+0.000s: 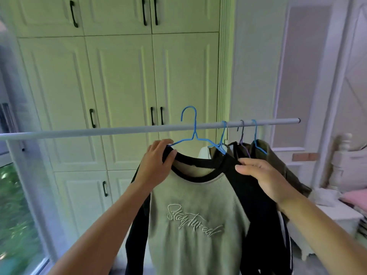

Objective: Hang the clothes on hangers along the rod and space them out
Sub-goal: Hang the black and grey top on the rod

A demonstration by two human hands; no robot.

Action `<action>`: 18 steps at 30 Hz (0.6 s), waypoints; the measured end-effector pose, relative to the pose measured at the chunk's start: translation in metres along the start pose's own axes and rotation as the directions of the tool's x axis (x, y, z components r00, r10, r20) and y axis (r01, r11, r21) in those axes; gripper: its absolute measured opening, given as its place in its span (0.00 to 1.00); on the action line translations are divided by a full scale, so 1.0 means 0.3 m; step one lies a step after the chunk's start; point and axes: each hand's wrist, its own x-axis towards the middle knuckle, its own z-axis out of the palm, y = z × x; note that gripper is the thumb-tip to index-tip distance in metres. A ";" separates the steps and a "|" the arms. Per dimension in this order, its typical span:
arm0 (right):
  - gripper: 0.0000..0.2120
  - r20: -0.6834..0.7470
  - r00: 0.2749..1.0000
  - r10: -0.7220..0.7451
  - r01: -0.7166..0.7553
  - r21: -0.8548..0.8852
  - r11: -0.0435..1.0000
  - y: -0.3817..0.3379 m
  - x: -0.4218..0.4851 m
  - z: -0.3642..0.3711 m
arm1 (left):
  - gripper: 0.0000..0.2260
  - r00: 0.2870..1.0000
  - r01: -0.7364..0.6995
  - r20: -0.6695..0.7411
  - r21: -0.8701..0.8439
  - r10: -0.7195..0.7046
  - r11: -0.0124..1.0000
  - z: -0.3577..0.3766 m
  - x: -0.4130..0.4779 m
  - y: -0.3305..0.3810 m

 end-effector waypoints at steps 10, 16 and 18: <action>0.25 -0.232 0.972 -0.049 0.033 -0.074 0.997 0.063 0.062 0.052 | 0.08 0.986 0.121 0.151 -0.345 -0.072 0.931 0.252 0.046 0.265; 0.21 -0.372 0.928 -0.037 -0.034 -0.184 0.982 0.111 0.118 0.092 | 0.10 0.948 0.293 0.255 -0.457 -0.192 0.840 0.334 0.115 0.343; 0.21 -0.392 0.920 -0.011 -0.063 -0.174 0.983 0.129 0.131 0.097 | 0.10 0.931 0.349 0.271 -0.470 -0.244 0.811 0.364 0.131 0.350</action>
